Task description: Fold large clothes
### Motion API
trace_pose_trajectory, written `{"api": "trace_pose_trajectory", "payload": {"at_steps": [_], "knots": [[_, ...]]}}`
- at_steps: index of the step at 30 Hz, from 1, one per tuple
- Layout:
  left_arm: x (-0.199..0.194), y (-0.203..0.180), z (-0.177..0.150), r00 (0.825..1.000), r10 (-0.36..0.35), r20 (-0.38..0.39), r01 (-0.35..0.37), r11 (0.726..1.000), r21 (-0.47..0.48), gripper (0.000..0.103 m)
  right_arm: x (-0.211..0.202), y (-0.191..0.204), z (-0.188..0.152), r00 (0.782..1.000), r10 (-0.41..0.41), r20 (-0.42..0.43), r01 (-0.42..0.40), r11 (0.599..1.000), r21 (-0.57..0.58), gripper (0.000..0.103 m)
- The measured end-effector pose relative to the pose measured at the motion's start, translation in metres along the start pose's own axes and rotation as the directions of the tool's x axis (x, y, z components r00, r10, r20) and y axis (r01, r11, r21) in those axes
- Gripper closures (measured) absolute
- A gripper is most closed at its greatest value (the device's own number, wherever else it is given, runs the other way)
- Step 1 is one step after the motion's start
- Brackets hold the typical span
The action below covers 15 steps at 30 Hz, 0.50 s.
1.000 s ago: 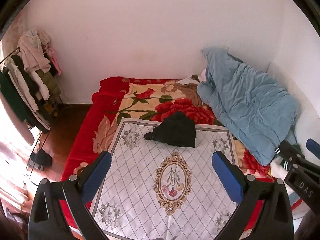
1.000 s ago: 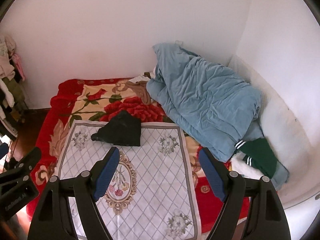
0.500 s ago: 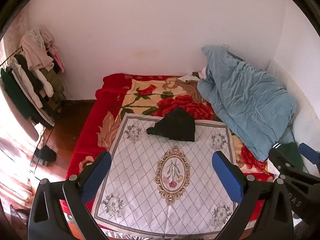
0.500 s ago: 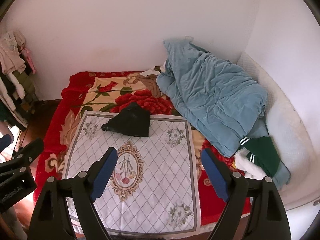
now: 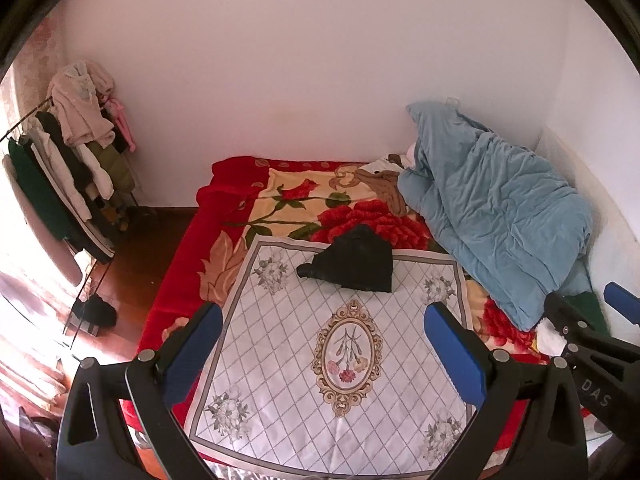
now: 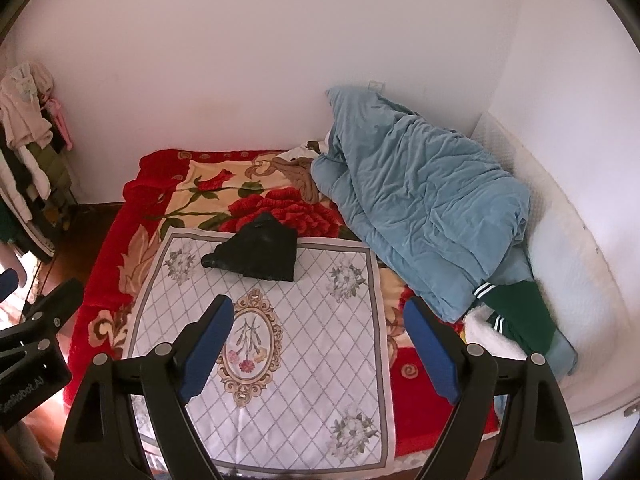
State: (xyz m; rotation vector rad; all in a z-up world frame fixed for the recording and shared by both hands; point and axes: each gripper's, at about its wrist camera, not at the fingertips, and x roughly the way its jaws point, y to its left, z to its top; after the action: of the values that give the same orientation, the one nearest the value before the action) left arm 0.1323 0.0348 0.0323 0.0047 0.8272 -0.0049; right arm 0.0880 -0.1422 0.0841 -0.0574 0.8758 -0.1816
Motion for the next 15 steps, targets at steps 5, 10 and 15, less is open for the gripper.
{"api": "trace_pose_trajectory", "payload": {"at_steps": [5, 10, 15], "knots": [[-0.0012, 0.0005, 0.0002, 1.0, 0.001, -0.002, -0.001, 1.0, -0.009, 0.0, -0.0017, -0.003, 0.0044, 1.0, 0.006, 0.007, -0.006, 1.0, -0.005, 0.013], [-0.0017, 0.0011, -0.0001, 1.0, 0.001, -0.001, -0.001, 1.0, -0.007, 0.0, -0.0027, -0.002, 0.0048, 1.0, 0.009, 0.006, -0.009, 1.0, -0.008, 0.013], [-0.0021, 0.0012, -0.0004, 1.0, -0.002, -0.003, 0.002, 1.0, -0.009, 0.0, -0.0031, -0.002, 0.0037, 1.0, 0.01, 0.007, -0.01, 1.0, -0.005, 0.013]]}}
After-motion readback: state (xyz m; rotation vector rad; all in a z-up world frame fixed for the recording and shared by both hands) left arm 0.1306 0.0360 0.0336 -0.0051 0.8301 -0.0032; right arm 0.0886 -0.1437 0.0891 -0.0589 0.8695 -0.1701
